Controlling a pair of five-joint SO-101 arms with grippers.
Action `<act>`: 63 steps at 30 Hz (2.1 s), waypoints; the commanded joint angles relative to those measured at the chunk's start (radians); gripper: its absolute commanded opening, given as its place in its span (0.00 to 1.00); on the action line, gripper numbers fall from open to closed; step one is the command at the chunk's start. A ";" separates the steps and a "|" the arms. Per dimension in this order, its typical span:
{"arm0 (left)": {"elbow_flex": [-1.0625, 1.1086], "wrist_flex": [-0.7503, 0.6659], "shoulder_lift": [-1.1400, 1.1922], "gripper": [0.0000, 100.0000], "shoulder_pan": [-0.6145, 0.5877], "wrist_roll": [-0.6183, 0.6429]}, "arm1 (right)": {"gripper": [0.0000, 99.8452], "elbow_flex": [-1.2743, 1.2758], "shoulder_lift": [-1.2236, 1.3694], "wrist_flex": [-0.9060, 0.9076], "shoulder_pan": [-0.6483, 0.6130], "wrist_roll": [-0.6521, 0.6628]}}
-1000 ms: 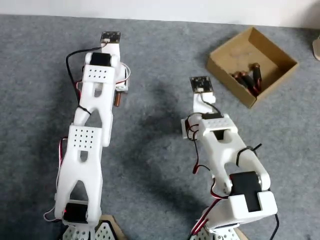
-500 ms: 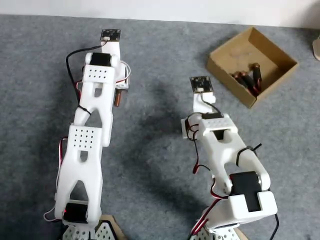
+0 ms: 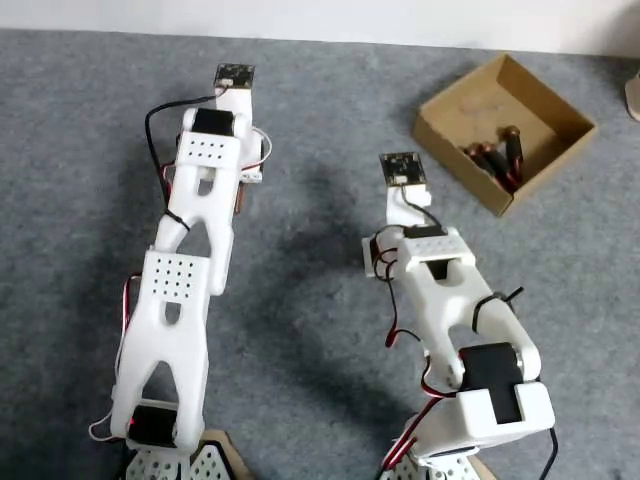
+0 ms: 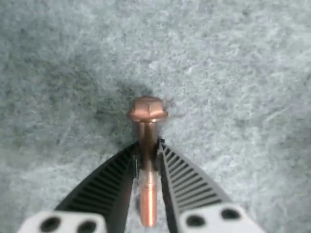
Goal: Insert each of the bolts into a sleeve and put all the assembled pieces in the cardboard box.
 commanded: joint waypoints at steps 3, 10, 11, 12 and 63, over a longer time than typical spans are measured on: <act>-0.008 -0.011 -0.019 0.01 0.012 -0.005 | 0.00 0.001 -0.035 0.002 -0.008 0.008; -0.008 -0.002 -0.027 0.01 0.008 0.000 | 0.00 -0.002 -0.035 0.001 -0.008 0.008; -0.010 -0.002 -0.028 0.01 0.010 0.000 | 0.00 -0.004 -0.035 0.001 -0.008 0.008; -0.010 0.000 -0.028 0.01 0.012 0.002 | 0.00 -0.004 -0.035 0.001 -0.008 0.008; 0.469 0.242 -0.688 0.01 0.102 0.074 | 0.00 -0.122 -0.038 0.252 -0.136 -0.255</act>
